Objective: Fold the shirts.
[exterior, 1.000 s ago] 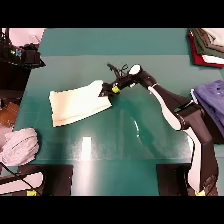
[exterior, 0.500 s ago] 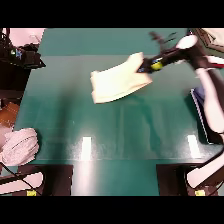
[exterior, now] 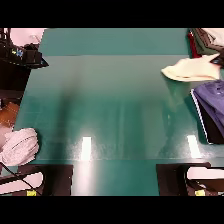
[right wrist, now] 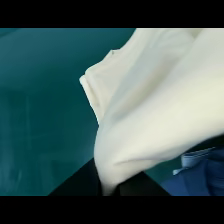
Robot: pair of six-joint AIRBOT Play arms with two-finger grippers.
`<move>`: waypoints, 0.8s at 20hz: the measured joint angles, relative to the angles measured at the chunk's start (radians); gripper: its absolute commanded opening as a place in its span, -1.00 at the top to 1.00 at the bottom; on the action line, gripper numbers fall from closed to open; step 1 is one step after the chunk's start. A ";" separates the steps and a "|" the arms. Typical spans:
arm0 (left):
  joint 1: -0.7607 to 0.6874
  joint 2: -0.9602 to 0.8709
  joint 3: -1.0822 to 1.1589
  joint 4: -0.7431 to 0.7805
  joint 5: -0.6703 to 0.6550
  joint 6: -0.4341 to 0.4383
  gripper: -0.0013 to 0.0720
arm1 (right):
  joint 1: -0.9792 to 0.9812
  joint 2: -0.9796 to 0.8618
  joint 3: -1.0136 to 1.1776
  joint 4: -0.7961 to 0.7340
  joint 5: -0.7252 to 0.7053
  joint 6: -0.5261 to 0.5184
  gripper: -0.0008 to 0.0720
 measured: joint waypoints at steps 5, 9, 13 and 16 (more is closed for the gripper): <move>0.000 0.000 0.000 -0.016 -0.022 -0.003 0.90 | -0.077 0.014 0.100 0.000 -0.024 -0.010 0.94; 0.000 0.000 0.000 -0.019 -0.032 -0.004 0.90 | -0.091 0.018 0.229 -0.005 0.014 -0.015 0.94; 0.000 0.000 0.000 -0.020 -0.035 -0.005 0.90 | -0.095 0.020 0.319 -0.027 0.094 -0.010 0.94; 0.000 0.000 0.000 -0.021 -0.044 -0.003 0.90 | -0.095 0.051 0.321 -0.079 0.149 0.001 0.94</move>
